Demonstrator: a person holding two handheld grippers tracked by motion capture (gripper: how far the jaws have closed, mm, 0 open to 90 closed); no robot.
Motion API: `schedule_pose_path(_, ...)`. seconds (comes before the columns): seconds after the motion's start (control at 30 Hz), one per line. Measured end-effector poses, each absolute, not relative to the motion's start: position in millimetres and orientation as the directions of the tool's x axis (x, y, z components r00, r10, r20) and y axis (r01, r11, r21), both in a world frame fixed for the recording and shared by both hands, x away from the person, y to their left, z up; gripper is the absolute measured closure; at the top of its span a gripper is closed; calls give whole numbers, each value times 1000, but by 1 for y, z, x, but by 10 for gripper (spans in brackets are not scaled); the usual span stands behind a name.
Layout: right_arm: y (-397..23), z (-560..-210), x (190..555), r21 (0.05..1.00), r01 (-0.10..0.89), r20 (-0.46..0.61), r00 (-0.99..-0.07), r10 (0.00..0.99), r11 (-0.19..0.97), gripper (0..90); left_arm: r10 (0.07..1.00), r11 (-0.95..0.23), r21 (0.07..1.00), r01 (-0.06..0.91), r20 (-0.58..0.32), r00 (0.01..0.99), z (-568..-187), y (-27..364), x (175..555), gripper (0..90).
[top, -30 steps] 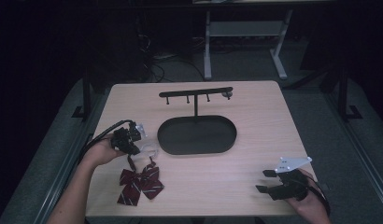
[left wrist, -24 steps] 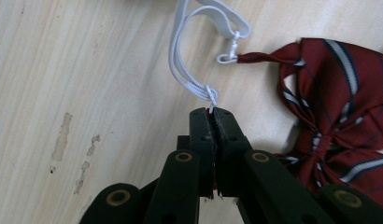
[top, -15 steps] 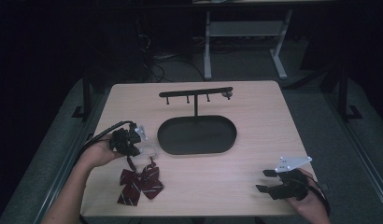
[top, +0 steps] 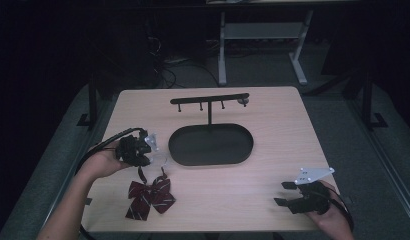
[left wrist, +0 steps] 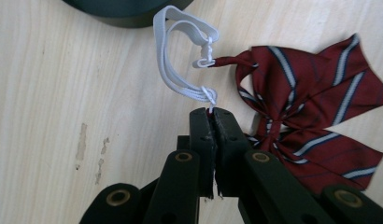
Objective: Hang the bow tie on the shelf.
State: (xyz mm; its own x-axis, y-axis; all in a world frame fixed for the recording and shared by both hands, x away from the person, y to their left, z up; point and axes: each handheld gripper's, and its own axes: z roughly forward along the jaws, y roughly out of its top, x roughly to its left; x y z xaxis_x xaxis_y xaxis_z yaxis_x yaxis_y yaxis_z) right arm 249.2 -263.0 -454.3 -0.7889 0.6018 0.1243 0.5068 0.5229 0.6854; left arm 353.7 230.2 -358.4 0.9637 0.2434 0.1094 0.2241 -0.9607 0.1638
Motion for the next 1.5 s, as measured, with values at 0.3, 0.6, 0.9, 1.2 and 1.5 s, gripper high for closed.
schedule_pose_path(0.3,-263,-454,249,687,507,124,-788,603,521,340,210,-969,157,189,136,968,-340,225,346,874)
schedule_pose_path(0.6,-263,-453,249,688,509,125,-786,606,518,340,160,-980,144,137,164,973,-322,216,336,874)
schedule_pose_path(0.9,-264,-453,249,692,500,117,-789,602,521,340,124,-985,140,97,193,973,-304,206,329,873)
schedule_pose_path(1.2,-265,-453,249,696,498,117,-790,602,518,340,101,-988,136,74,202,974,-295,198,326,874)
schedule_pose_path(1.5,-265,-453,250,699,497,119,-790,601,515,341,90,-988,138,62,207,974,-286,193,328,874)
